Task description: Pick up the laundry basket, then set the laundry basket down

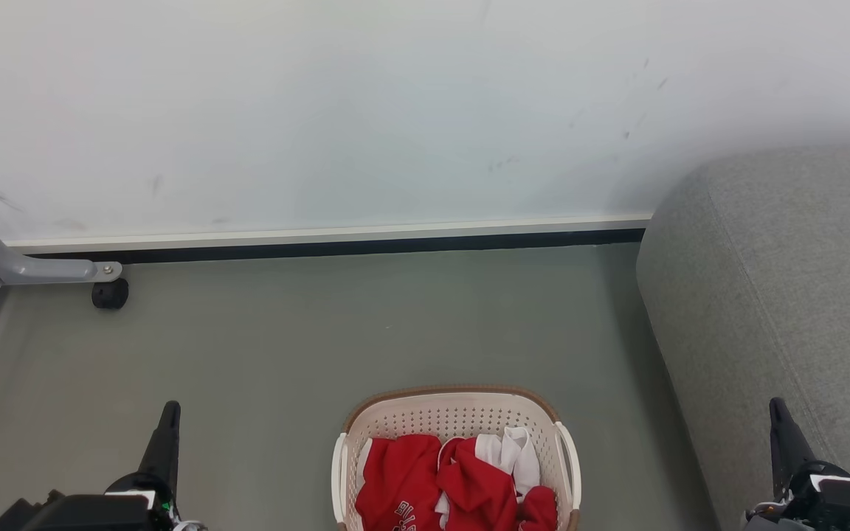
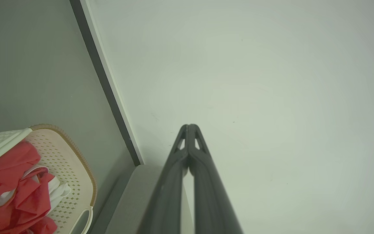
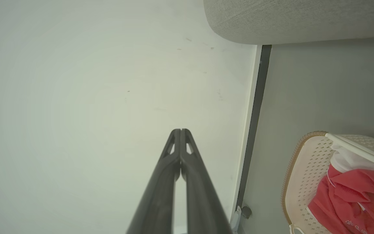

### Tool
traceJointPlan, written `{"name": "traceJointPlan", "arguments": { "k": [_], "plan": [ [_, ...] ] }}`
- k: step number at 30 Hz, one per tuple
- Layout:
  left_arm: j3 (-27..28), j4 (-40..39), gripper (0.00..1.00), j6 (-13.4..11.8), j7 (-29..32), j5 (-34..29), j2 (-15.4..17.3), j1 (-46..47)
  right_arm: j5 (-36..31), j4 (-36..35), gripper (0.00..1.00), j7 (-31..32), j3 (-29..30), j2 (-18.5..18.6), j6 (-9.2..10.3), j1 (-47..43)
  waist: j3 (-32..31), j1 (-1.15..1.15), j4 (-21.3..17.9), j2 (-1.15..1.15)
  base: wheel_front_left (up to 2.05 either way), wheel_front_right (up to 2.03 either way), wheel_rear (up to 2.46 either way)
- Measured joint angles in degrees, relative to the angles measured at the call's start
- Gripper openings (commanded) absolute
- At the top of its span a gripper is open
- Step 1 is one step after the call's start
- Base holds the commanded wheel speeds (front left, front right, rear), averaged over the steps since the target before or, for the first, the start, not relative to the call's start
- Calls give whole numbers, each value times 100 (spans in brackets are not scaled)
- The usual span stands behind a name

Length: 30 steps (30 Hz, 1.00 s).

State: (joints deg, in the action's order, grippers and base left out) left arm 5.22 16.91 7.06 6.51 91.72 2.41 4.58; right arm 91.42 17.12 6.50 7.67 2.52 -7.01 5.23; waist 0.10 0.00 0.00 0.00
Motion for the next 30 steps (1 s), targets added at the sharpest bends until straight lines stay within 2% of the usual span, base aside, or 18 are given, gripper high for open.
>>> {"name": "traceJointPlan", "arguments": {
  "k": [30],
  "plan": [
    [-1, 2, 0, 0, 0, 0, 0, 0, 0, -1, 0, 0, -1, 0, -2, 0, 0, 0, 0, 0, 0, 0, 0]
  ]
}}
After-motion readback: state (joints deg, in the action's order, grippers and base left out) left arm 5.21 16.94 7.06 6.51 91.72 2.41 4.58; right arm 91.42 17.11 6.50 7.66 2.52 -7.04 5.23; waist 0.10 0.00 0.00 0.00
